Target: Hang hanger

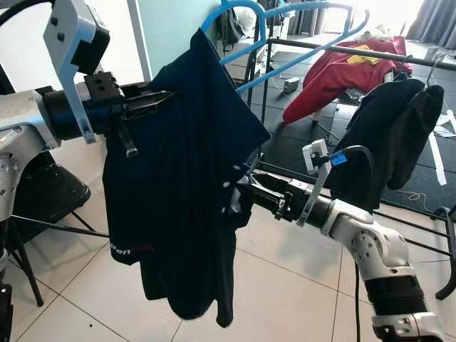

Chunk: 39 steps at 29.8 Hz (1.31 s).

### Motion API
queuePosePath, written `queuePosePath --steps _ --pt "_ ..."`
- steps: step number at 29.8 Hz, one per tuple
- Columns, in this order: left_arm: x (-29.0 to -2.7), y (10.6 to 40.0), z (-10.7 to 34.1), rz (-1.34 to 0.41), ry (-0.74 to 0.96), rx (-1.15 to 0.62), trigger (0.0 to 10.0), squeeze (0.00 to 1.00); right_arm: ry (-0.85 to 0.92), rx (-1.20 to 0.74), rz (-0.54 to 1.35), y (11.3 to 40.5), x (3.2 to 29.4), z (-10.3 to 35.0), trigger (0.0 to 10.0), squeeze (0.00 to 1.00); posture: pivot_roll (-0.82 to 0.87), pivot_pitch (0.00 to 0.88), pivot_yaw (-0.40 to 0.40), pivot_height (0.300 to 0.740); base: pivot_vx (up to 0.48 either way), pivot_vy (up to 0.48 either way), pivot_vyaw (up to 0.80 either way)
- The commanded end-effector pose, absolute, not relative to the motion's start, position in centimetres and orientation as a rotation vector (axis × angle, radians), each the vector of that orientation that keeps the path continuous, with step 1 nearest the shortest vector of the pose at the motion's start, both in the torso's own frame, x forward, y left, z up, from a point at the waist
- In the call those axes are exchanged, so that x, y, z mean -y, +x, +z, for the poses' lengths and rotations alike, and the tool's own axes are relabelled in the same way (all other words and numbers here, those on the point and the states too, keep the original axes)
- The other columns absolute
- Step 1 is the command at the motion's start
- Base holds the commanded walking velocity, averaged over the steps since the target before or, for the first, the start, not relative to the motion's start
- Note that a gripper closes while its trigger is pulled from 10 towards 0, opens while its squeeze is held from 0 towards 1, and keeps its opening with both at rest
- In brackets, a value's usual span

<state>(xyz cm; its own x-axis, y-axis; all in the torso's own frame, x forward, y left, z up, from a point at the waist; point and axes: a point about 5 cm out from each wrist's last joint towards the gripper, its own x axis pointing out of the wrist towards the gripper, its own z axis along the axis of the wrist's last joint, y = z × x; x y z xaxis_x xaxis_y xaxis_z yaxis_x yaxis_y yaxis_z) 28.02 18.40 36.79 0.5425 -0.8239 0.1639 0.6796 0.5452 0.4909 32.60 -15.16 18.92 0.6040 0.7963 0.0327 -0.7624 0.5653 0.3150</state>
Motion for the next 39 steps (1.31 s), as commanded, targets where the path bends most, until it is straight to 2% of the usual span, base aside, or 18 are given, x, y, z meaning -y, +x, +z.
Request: queuePosePath --steps 1,9,10,13,14,31,39 --pt "-18.6 27.5 37.8 -0.905 0.394 0.453 10.0 0.00 0.307 -0.115 0.883 32.9 15.5 19.0 10.0 0.00 -0.03 0.019 0.030 0.740 0.000 0.000 0.00" --pt "-18.6 27.4 38.0 -0.907 0.392 0.462 10.0 0.00 0.305 -0.119 0.881 32.9 15.5 18.9 10.0 0.00 -0.03 0.020 0.032 0.740 0.000 0.000 0.00" --pt "-18.4 27.2 38.2 -0.920 0.384 0.477 10.0 0.00 0.307 -0.121 0.894 32.8 15.3 18.9 3.1 0.00 -0.03 0.020 0.031 0.740 0.000 0.000 0.00" --pt "-18.3 27.1 38.3 -0.925 0.381 0.483 10.0 0.00 0.309 -0.119 0.901 32.7 15.2 18.9 3.1 0.00 -0.03 0.020 0.031 0.740 0.000 0.000 0.00" --pt "-18.2 27.1 38.4 -0.929 0.377 0.487 10.0 0.00 0.314 -0.116 0.906 32.7 15.1 18.9 0.0 0.00 -0.03 0.020 0.031 0.740 0.000 0.000 0.00" --pt "-17.8 27.3 38.2 -0.924 0.374 0.488 10.0 0.00 0.339 -0.085 0.911 33.0 14.8 19.3 0.0 0.00 -0.03 0.021 0.026 0.740 0.000 0.000 0.00" --pt "-19.8 28.9 34.0 -0.815 0.487 0.301 10.0 0.00 0.386 -0.009 0.817 34.1 16.7 20.6 0.0 0.00 -0.03 0.018 0.025 0.740 0.000 0.000 0.00"
